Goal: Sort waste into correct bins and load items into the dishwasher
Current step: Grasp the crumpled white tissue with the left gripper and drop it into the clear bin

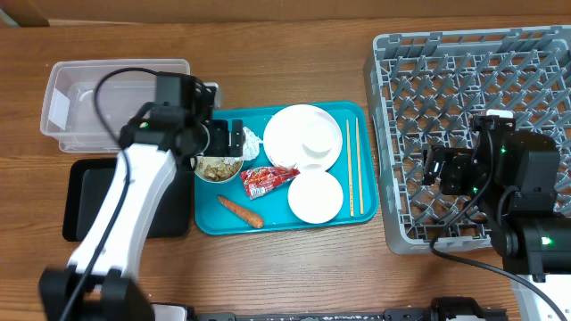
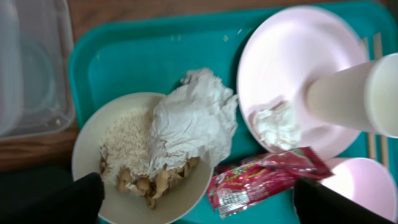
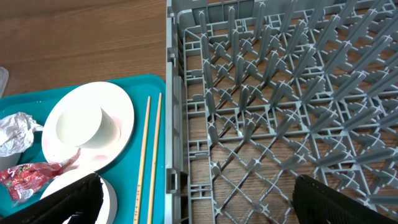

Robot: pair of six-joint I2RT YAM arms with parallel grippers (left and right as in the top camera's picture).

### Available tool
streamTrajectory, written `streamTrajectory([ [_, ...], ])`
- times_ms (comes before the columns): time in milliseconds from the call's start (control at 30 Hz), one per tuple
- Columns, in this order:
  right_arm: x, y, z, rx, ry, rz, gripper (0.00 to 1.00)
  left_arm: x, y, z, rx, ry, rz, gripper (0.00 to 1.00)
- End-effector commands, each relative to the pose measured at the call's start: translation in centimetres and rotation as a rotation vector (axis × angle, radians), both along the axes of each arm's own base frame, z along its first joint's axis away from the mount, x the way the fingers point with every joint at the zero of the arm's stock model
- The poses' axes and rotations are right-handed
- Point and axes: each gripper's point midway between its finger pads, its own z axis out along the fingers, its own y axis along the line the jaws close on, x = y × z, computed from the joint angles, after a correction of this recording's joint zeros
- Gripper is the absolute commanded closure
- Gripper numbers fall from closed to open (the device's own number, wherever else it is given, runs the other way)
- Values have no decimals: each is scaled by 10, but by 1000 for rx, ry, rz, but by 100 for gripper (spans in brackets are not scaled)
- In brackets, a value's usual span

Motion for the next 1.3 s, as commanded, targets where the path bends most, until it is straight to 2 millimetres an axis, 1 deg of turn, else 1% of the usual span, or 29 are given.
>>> streamTrajectory([
  [0, 2, -2, 15, -4, -38, -13, 0, 5, -2, -26, -9, 83, 29, 10],
  [33, 2, -2, 15, -4, -38, -13, 0, 5, -3, -35, -10, 107, 30, 12],
  [133, 2, -2, 14, -4, -37, -13, 0, 3, -3, -53, -5, 158, 30, 14],
  [267, 2, -2, 13, -4, -33, -13, 0, 7, -2, -69, 6, 182, 33, 14],
  [333, 2, -2, 10, -4, -22, -13, 0, 9, -2, -76, 7, 190, 33, 21],
  [367, 3, -2, 9, -4, -16, -12, 0, 9, -2, -80, 8, 196, 33, 29],
  [433, 5, -3, 5, -4, -3, -13, 0, 11, -2, -83, 7, 195, 33, 52],
  [467, 6, -2, 3, -4, 6, -12, 0, 13, -3, -82, 6, 187, 33, 72],
  [533, 7, -2, 1, -4, 12, -12, 0, 14, -3, -82, 6, 183, 33, 86],
  [567, 7, -3, 1, -4, 14, -13, 0, 14, -3, -82, 6, 183, 33, 96],
  [667, 8, -3, 0, -7, 15, -16, 0, 16, -2, -79, 6, 180, 33, 96],
  [700, 7, -4, 0, -12, 16, -21, 0, 17, -3, -75, 5, 176, 33, 96],
  [767, 7, -6, 0, -16, 16, -26, 0, 23, -3, -59, 2, 156, 34, 96],
  [833, 7, -6, 0, -16, 16, -26, 0, 32, -3, -34, 4, 112, 33, 96],
  [867, 7, -6, 0, -16, 16, -26, 0, 40, 1, -13, 25, 67, 43, 96],
  [900, 7, -6, 0, -16, 16, -26, 0, 45, 4, -1, 40, 38, 53, 96],
  [967, 7, -6, 0, -16, 16, -26, 0, 56, 13, 27, 85, -33, 81, 96],
  [1033, 7, -6, 0, -16, 16, -26, 0, 70, 29, 55, 144, -114, 132, 96],
  [1100, 7, -6, 0, -16, 16, -26, 0, 79, 39, 69, 153, -153, 163, 96],
  [1167, 8, -6, 0, -16, 16, -26, 0, 86, 48, 79, 148, -188, 189, 96],
  [1200, 8, -6, 0, -16, 15, -26, 0, 95, 60, 86, 145, -226, 220, 96],
  [1267, 8, -6, 0, -16, 15, -26, 0, 103, 81, 90, 169, -260, 273, 96],
])
